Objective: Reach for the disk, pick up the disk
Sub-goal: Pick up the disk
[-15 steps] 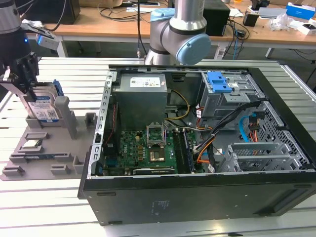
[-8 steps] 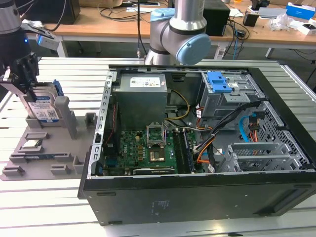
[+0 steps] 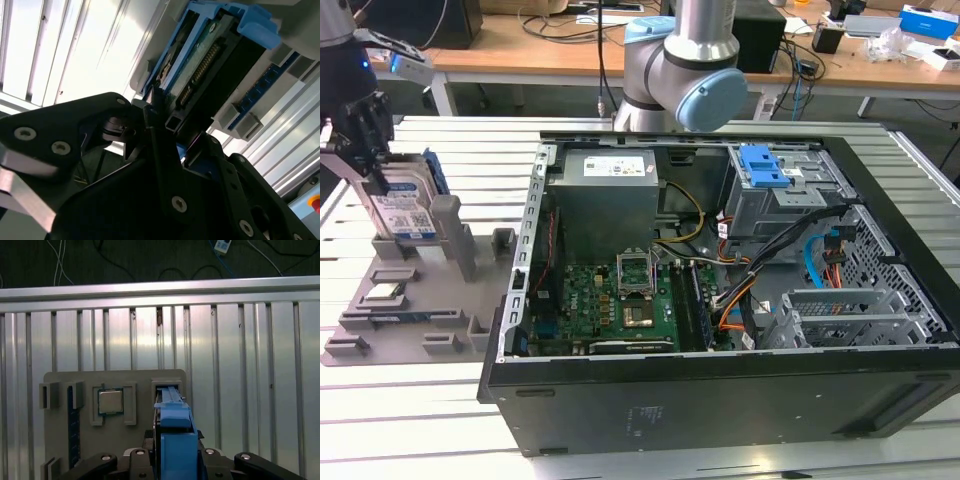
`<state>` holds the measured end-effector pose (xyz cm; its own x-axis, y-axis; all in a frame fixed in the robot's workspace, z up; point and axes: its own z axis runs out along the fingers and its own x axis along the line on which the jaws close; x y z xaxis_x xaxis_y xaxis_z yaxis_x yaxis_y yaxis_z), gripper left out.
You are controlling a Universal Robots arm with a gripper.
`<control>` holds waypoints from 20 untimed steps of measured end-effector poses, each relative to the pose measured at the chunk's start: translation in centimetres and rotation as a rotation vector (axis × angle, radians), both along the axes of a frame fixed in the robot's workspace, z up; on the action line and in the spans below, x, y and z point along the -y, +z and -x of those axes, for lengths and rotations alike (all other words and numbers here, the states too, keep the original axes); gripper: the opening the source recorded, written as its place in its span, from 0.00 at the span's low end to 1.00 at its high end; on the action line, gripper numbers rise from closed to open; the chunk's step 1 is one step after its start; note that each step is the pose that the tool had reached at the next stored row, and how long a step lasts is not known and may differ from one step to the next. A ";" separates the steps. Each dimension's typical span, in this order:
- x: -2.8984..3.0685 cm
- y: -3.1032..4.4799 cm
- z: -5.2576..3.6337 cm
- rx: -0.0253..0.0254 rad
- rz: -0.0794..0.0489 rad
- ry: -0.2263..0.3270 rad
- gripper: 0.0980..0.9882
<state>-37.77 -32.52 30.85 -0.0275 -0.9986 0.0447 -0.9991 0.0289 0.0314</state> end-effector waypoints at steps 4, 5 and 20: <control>-0.07 0.92 0.00 0.0000 0.000 0.000 0.30; -0.10 1.24 0.00 -0.0001 0.000 0.000 0.30; -0.40 6.03 0.00 -0.0001 0.000 0.000 0.30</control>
<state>-37.77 -32.12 36.89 -0.0275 -0.9986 0.0447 -0.9991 0.0289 0.0315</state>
